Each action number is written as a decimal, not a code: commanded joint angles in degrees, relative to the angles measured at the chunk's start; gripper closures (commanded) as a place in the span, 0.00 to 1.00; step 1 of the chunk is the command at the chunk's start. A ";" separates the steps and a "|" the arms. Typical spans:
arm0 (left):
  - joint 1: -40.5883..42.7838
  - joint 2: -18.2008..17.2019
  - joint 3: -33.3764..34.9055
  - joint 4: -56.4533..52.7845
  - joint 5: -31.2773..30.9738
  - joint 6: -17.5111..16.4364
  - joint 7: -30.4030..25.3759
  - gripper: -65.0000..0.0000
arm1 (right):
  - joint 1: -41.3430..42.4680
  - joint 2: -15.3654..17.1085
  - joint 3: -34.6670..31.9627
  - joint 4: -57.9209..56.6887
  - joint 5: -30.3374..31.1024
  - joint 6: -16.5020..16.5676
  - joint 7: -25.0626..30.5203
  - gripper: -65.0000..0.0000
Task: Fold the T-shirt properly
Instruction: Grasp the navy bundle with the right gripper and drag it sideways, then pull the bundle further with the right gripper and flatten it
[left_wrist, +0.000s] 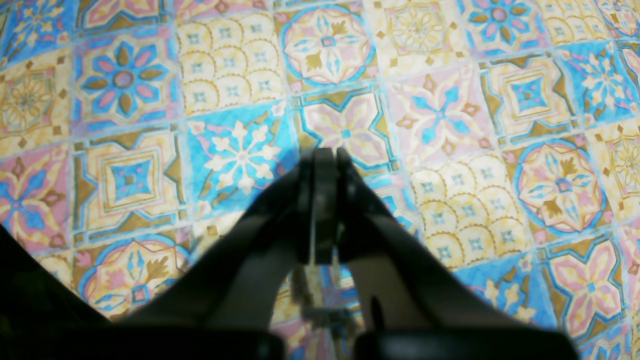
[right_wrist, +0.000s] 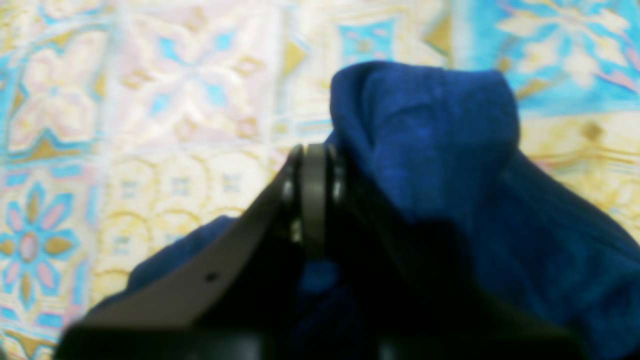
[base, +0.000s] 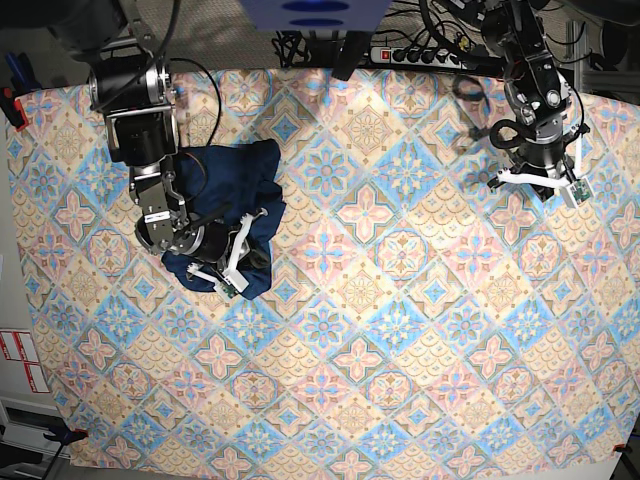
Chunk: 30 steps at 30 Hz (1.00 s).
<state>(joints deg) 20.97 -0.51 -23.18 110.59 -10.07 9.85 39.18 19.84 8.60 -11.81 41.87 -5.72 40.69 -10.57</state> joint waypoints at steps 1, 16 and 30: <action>-0.09 -0.32 -0.07 1.02 0.26 0.13 -1.33 1.00 | 0.25 0.32 0.25 2.48 -1.19 -0.69 -1.96 0.98; -0.09 -0.23 -0.07 1.02 0.26 0.13 -1.42 1.00 | -18.56 0.23 0.17 48.11 -1.10 -0.69 -17.70 0.98; -0.09 -0.32 1.68 -0.91 0.26 0.13 -1.68 1.00 | -20.23 2.43 12.03 46.79 -1.10 -0.69 -17.34 0.98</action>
<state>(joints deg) 21.02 -0.64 -21.45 108.64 -10.07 9.96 38.76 -1.30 10.70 0.08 87.72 -7.66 39.99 -29.50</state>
